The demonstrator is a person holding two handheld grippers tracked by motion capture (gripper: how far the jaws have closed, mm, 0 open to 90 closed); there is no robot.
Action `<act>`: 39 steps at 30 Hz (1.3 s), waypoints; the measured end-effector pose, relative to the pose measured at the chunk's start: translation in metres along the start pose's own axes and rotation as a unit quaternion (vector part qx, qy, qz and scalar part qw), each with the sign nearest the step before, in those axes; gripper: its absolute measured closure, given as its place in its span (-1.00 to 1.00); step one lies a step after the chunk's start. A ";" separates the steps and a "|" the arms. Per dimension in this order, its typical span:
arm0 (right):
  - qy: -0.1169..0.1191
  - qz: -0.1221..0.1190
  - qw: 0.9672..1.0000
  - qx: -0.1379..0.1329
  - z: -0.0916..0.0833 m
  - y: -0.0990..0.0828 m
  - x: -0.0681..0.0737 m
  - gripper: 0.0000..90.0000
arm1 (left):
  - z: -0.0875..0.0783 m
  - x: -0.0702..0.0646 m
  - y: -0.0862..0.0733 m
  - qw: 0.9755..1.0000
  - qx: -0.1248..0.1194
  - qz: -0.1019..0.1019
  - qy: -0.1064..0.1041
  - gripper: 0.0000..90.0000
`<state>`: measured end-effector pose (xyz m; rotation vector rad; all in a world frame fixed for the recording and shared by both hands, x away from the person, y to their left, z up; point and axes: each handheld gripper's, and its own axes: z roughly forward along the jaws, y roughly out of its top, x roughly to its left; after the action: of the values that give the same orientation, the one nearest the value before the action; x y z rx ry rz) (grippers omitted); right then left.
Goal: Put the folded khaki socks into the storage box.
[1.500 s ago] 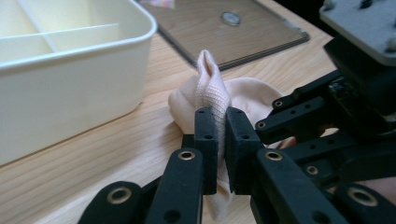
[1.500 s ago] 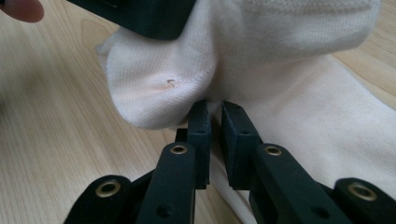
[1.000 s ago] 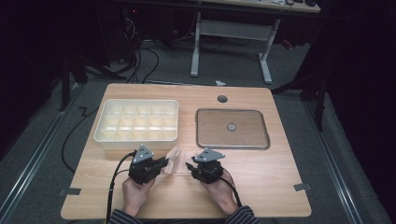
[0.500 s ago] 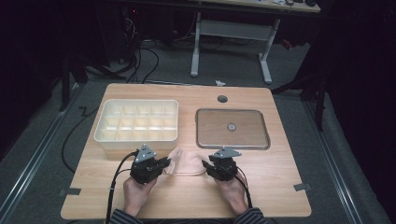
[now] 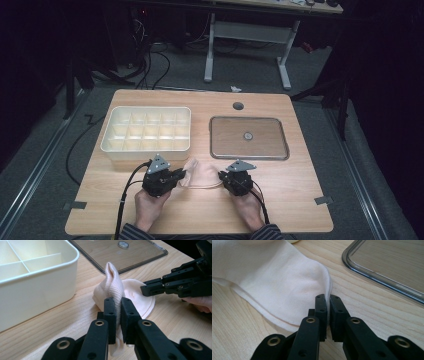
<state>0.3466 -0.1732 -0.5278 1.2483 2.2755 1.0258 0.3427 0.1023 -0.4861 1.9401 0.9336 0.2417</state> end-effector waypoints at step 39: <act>0.024 -0.005 1.000 -0.005 0.006 0.001 0.007 0.90 | 0.019 -0.011 0.010 1.000 0.026 0.010 -0.009 0.87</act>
<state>0.3472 -0.1647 -0.5303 1.2202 2.3075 1.0729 0.3502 0.0792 -0.4859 1.9971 0.9172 0.2139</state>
